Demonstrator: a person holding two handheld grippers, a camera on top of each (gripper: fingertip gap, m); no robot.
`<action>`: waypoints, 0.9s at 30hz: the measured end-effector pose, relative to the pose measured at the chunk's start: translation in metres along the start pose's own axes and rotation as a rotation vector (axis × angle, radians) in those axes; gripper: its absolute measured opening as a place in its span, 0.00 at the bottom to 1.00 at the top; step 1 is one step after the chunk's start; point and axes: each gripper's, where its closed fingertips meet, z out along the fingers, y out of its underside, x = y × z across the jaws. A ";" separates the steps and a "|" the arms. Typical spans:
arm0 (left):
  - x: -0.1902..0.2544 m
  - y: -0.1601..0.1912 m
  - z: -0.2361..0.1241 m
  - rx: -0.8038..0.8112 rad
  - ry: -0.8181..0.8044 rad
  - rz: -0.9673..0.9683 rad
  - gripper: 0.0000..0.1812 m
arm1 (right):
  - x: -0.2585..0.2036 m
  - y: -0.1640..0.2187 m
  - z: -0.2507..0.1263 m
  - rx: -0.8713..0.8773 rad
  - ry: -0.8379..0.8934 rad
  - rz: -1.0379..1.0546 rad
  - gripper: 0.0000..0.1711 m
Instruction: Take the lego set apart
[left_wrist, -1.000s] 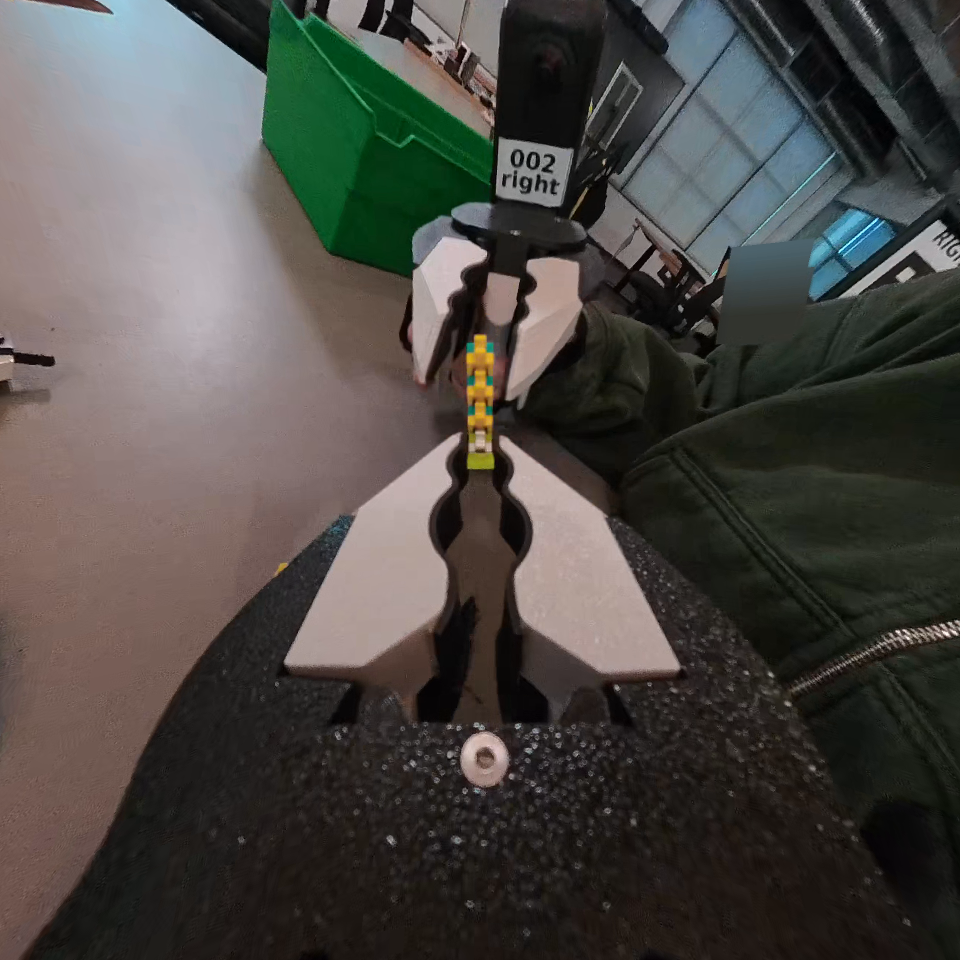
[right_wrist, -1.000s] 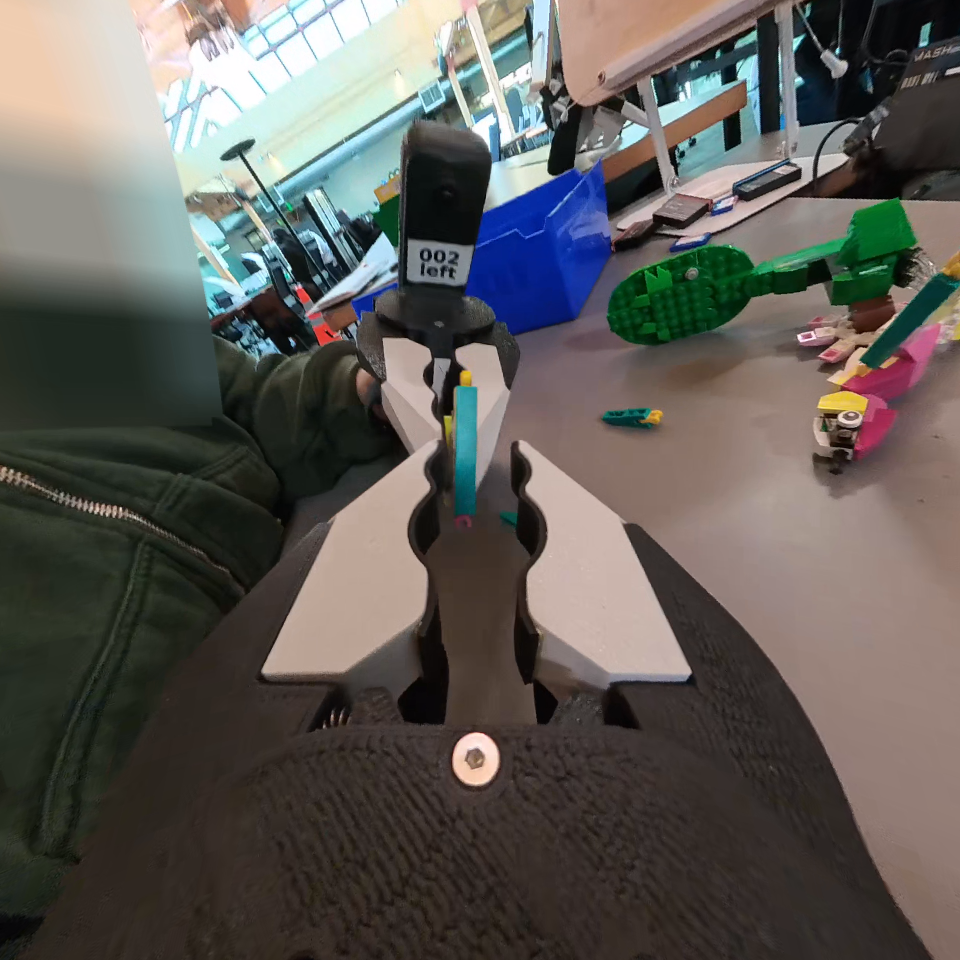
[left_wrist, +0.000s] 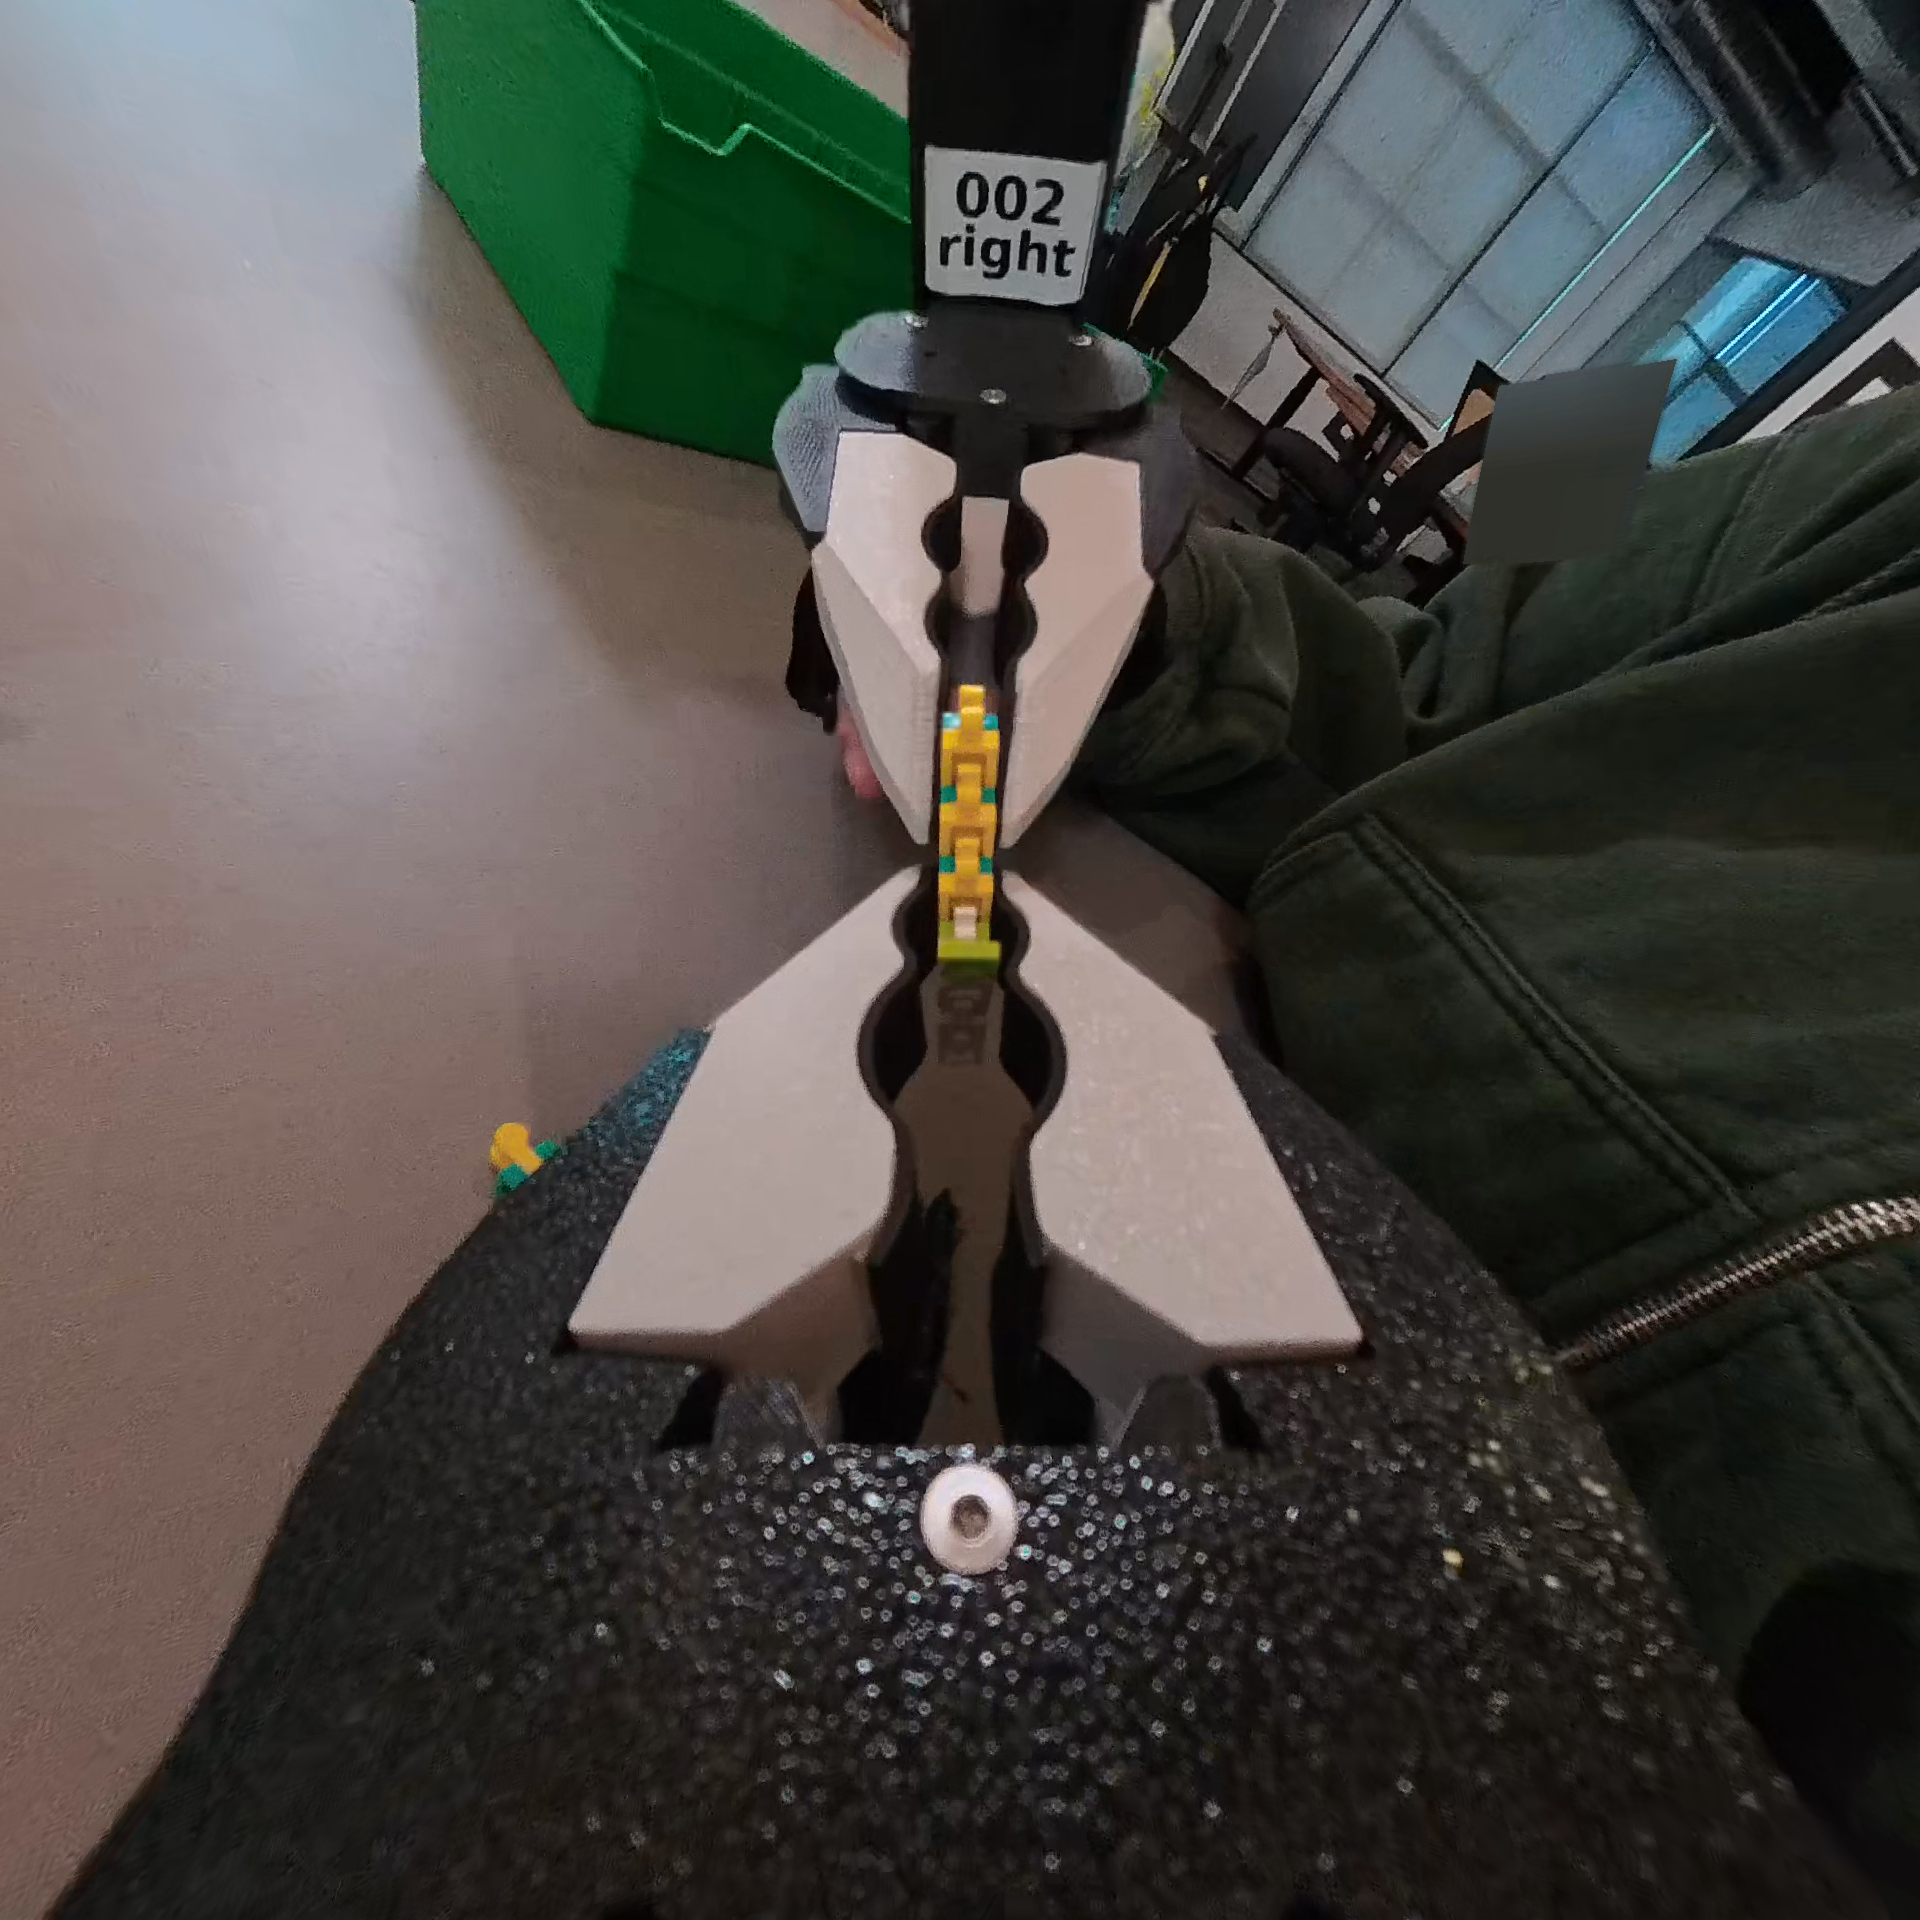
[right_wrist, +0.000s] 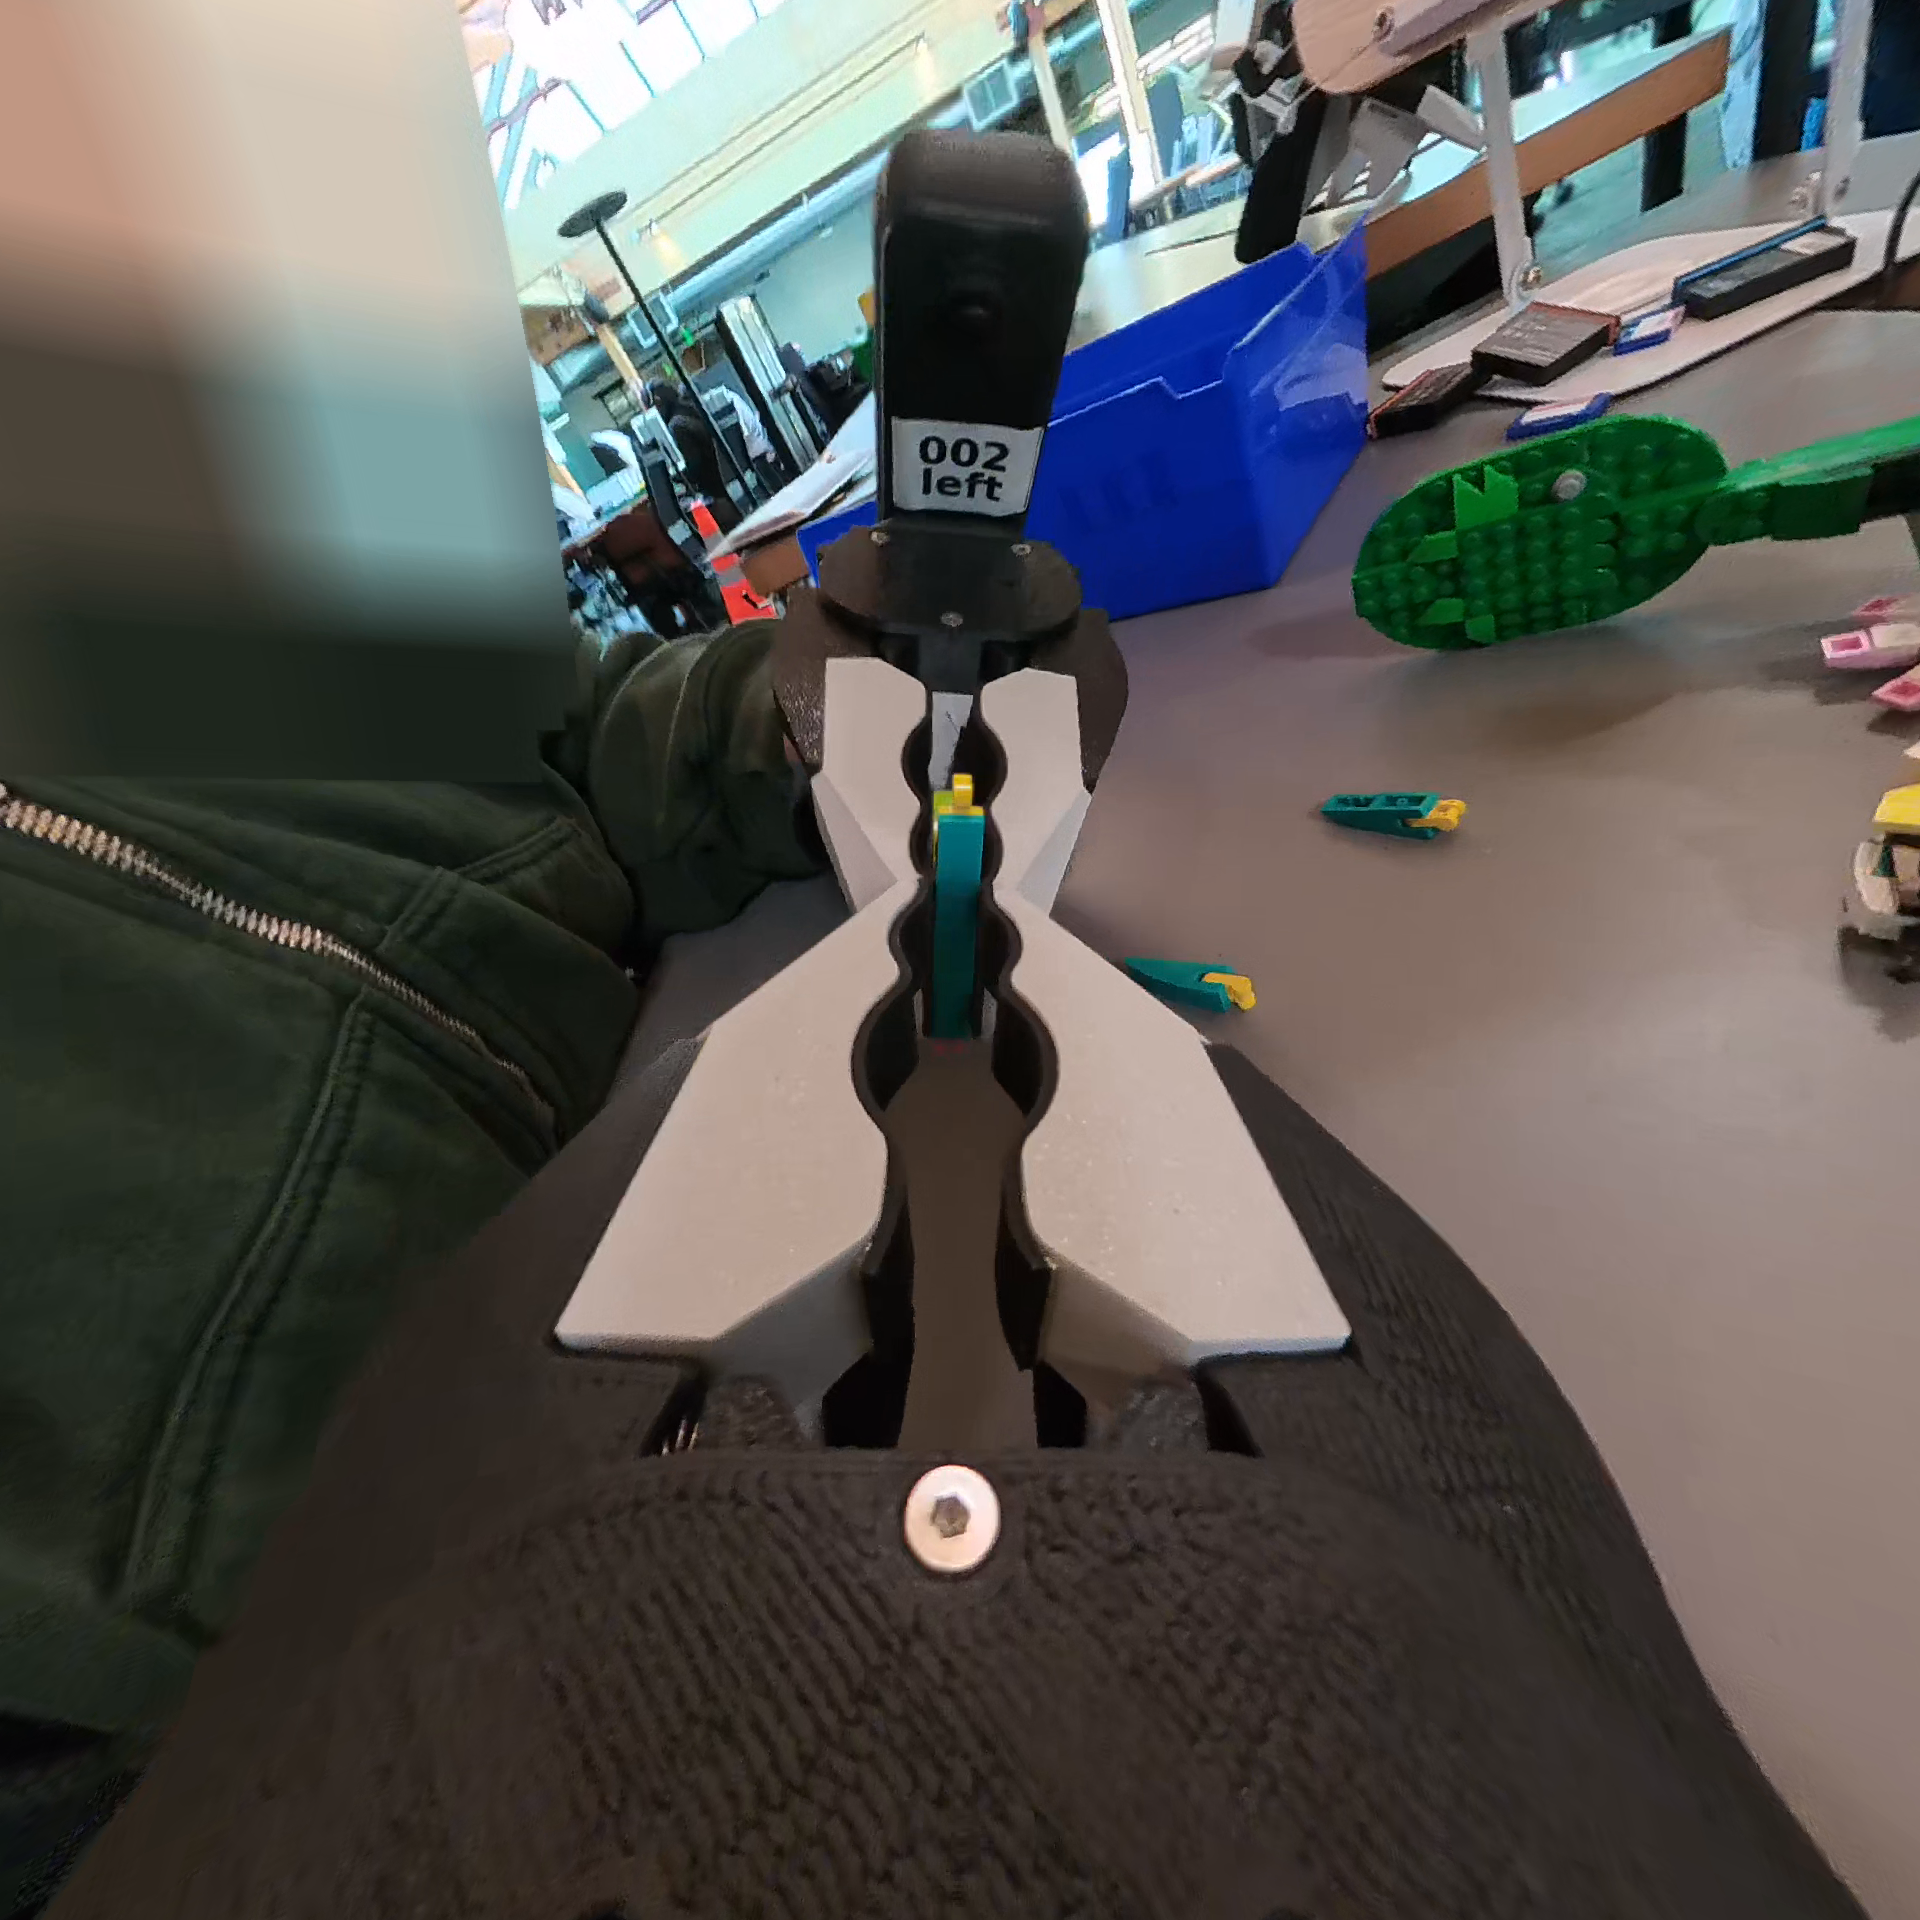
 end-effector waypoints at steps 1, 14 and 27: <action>0.001 0.001 -0.001 -0.008 -0.008 0.016 0.04 | -0.002 0.001 -0.001 -0.012 -0.003 -0.028 0.03; 0.008 -0.003 -0.009 0.043 0.059 -0.015 0.04 | -0.010 0.008 -0.009 -0.084 -0.028 -0.100 0.03; -0.008 -0.002 -0.008 0.024 -0.076 0.084 0.16 | -0.005 0.012 -0.013 -0.126 0.004 -0.085 0.03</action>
